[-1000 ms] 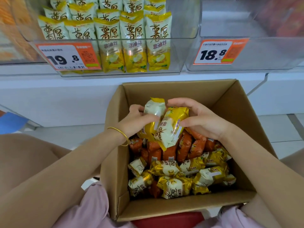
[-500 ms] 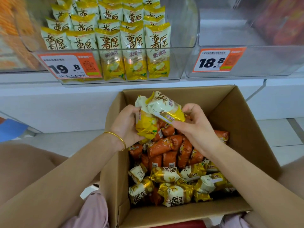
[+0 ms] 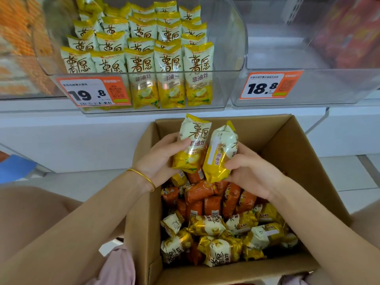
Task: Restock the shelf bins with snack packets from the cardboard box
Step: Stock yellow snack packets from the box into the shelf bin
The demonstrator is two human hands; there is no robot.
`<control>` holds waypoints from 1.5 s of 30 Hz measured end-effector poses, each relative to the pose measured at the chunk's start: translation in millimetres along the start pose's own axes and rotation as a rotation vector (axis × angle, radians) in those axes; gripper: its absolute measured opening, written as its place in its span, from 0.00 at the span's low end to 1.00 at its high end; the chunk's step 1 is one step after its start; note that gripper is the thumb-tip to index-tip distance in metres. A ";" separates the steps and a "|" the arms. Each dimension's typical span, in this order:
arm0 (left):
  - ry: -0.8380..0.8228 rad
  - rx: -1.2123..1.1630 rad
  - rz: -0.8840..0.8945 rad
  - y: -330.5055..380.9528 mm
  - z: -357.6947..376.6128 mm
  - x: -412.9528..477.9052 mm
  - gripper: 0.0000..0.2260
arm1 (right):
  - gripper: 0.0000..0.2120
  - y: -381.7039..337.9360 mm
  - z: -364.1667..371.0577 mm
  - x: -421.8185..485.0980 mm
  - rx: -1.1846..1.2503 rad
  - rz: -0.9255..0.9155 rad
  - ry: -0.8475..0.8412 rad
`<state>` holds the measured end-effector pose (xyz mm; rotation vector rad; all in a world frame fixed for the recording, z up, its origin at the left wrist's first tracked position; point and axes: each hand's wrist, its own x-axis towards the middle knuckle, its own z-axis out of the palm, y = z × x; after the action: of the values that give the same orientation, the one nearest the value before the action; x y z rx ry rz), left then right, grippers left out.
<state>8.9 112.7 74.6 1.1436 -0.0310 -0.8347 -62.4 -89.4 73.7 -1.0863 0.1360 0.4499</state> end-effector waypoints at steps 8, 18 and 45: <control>0.111 0.128 0.159 5.1 1.4 -6.9 0.26 | 0.44 -22.1 17.2 -5.6 -0.395 -0.186 0.182; 0.259 0.413 0.428 29.1 12.6 -24.9 0.19 | 0.34 -55.6 60.6 3.0 -0.678 -0.305 0.045; 1.042 1.563 1.005 169.6 -118.1 -17.6 0.18 | 0.23 -199.1 202.9 251.1 -1.177 -0.625 0.059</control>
<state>142.8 242.3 165.6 2.5231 -0.4051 1.0137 224.7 83.6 251.0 -2.1928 -0.4763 -0.1324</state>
